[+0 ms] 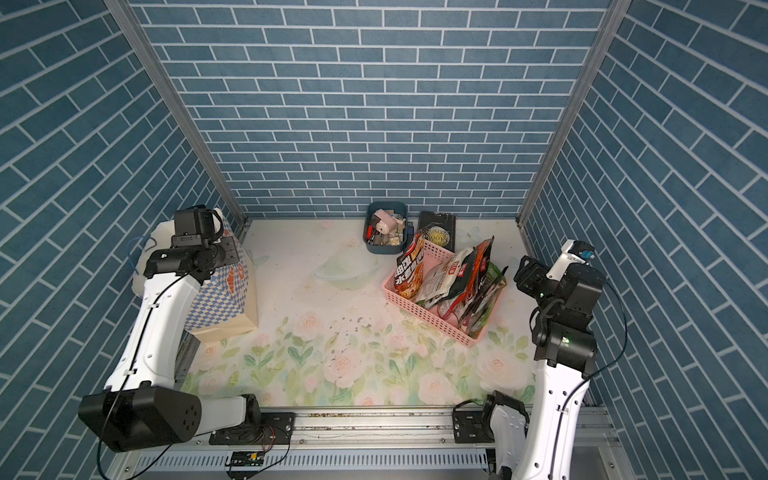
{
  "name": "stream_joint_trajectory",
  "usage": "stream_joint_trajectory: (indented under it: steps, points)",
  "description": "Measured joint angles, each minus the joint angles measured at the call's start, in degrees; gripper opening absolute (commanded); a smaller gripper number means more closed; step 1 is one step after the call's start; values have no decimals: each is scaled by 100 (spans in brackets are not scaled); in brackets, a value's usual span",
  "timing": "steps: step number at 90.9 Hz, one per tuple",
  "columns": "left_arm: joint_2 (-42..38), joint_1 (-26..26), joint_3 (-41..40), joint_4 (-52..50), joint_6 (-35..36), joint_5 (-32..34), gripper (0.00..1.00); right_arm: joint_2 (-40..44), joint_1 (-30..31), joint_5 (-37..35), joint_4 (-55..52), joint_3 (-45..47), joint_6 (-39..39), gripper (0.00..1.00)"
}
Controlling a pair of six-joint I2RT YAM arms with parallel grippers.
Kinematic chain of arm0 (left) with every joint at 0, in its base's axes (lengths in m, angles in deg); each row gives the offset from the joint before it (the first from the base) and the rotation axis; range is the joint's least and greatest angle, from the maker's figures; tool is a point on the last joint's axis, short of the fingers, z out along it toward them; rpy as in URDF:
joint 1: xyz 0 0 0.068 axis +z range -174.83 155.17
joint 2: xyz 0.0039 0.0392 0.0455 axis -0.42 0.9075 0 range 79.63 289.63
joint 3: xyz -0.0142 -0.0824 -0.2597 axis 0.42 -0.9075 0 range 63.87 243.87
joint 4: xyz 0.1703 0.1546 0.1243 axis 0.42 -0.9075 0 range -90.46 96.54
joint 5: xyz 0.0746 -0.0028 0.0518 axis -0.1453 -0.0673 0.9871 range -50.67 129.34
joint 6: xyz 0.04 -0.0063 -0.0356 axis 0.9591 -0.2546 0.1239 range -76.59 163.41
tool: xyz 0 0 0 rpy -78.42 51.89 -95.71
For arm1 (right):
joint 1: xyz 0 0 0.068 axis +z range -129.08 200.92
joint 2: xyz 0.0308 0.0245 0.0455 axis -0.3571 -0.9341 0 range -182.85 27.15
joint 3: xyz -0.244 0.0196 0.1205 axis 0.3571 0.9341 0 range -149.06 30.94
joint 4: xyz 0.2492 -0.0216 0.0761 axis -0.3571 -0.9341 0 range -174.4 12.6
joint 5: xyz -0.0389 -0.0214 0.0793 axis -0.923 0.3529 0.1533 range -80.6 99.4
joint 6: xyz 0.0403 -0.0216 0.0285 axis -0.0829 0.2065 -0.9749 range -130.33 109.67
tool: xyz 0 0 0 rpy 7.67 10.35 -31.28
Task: Place the condiment packets inside the bag
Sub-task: Move the paper bag to the center of the board, then adjust the paper bag at the center of the board.
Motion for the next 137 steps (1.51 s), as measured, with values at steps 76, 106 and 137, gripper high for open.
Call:
stream_joint_trajectory:
  steps: [76, 106, 137]
  points:
    - [-254, -3969, 643, -1023, -2142, -748, 0, -68, 0, 24, -177, -367, 17, 51]
    - [520, -5792, 684, -669, -2946, -584, 30, -68, 0, 24, -186, -367, 17, 52]
    - [542, -5862, 1088, -337, -2444, -144, 100, -57, 0, 136, -315, -367, 133, 62]
